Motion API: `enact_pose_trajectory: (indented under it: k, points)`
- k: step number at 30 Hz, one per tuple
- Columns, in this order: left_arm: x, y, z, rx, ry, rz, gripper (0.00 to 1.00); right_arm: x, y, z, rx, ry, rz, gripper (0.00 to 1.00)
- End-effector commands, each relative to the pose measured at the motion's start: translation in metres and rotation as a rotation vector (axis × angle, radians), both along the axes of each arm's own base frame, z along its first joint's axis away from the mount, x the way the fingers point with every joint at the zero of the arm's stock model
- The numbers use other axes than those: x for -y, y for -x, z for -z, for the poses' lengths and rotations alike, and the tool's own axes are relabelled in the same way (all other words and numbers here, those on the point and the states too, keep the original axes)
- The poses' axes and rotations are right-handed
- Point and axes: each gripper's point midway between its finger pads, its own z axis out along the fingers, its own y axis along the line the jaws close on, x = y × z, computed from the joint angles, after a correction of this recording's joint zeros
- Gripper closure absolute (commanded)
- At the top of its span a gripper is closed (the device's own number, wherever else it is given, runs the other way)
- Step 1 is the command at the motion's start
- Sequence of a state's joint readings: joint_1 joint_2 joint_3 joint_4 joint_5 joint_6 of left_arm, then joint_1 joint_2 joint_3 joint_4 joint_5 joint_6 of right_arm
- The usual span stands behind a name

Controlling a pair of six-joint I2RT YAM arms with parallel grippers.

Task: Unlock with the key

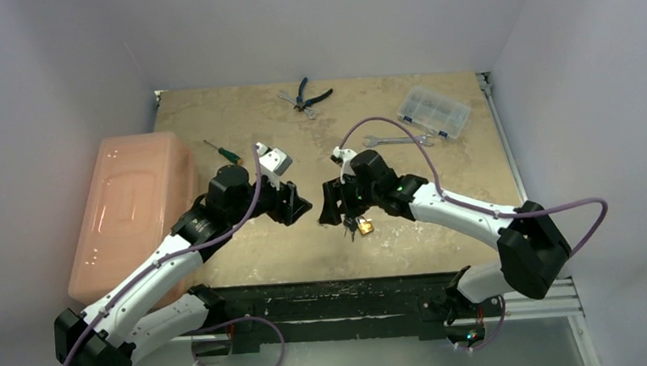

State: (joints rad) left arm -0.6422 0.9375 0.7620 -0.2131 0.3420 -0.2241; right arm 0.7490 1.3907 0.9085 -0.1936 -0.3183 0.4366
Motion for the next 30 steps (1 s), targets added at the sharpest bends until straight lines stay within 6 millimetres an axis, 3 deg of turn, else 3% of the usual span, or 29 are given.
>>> enact_pose_trajectory:
  k: [1, 7, 11, 14, 20, 30]
  points:
    - [-0.029, -0.026, -0.020, 0.114, -0.062, -0.193, 0.42, 0.012, -0.018, 0.012, 0.051, 0.142, 0.158, 0.27]
    - [-0.060, -0.044, -0.018, 0.145, -0.144, -0.375, 0.42, -0.001, -0.019, 0.023, 0.071, 0.226, 0.140, 0.26]
    - [-0.072, -0.048, -0.019, 0.156, -0.166, -0.437, 0.42, 0.005, -0.029, 0.032, 0.102, 0.333, 0.170, 0.27]
    - [-0.073, -0.048, -0.019, 0.157, -0.169, -0.446, 0.42, 0.015, -0.035, 0.034, 0.116, 0.393, 0.211, 0.28]
    - [-0.073, -0.049, -0.019, 0.155, -0.173, -0.448, 0.42, 0.008, -0.027, 0.039, 0.097, 0.364, 0.166, 0.29]
    - [-0.073, -0.049, -0.017, 0.148, -0.179, -0.449, 0.42, 0.021, -0.031, 0.048, 0.106, 0.438, 0.215, 0.31]
